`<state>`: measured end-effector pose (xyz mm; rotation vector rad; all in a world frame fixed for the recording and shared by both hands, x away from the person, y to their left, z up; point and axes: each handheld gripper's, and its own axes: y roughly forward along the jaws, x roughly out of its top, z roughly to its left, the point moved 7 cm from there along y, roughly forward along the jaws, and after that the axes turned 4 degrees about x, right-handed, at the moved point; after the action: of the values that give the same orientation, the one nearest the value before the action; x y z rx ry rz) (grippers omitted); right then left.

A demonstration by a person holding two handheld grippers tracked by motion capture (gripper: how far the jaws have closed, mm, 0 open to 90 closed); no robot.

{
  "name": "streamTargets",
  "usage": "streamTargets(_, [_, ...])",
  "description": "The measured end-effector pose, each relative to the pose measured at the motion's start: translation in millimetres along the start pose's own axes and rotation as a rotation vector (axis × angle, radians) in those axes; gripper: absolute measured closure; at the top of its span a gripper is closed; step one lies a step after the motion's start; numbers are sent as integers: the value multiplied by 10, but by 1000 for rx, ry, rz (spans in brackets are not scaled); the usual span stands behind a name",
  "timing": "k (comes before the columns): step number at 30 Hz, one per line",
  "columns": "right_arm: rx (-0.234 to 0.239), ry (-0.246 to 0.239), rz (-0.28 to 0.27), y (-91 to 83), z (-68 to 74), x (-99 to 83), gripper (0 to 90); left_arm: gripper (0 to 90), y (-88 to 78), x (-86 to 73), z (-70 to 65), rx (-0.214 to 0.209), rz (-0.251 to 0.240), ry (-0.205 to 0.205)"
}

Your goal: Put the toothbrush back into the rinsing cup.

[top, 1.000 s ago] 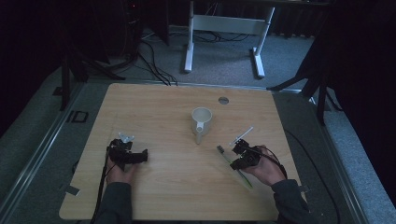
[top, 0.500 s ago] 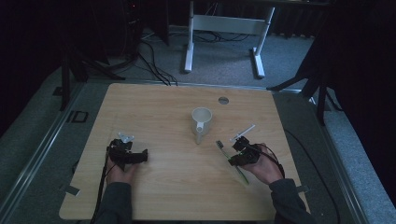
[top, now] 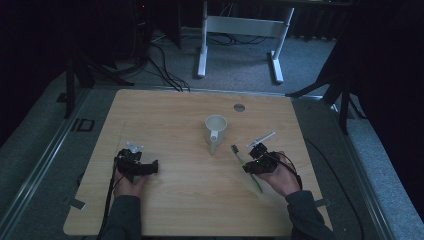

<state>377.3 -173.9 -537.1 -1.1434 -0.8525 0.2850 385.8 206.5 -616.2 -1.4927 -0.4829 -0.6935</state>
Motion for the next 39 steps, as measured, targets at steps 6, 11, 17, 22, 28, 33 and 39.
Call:
streamTargets(6, [-8,13,-41,-13,-11,58,790,1,1,1,-1,0,-1,-1])
streamTargets(11, [-14,17,-75,-29,-19,103,791,1,1,1,-1,0,-1,-1])
streamTargets(17, [-26,5,-101,-28,-14,153,790,1,0,0,0,0,0,0])
streamTargets(22, [-28,-7,-132,-12,6,196,790,1,1,1,-1,0,-1,-1])
streamTargets(28, [-44,-9,-174,-36,12,257,791,1,1,1,-1,0,-1,-1])
streamTargets(33, [-52,-11,-210,-68,14,305,791,1,1,1,-1,0,-1,-1])
streamTargets(39, [-57,-4,-259,-108,0,361,791,1,1,1,-1,0,-1,-2])
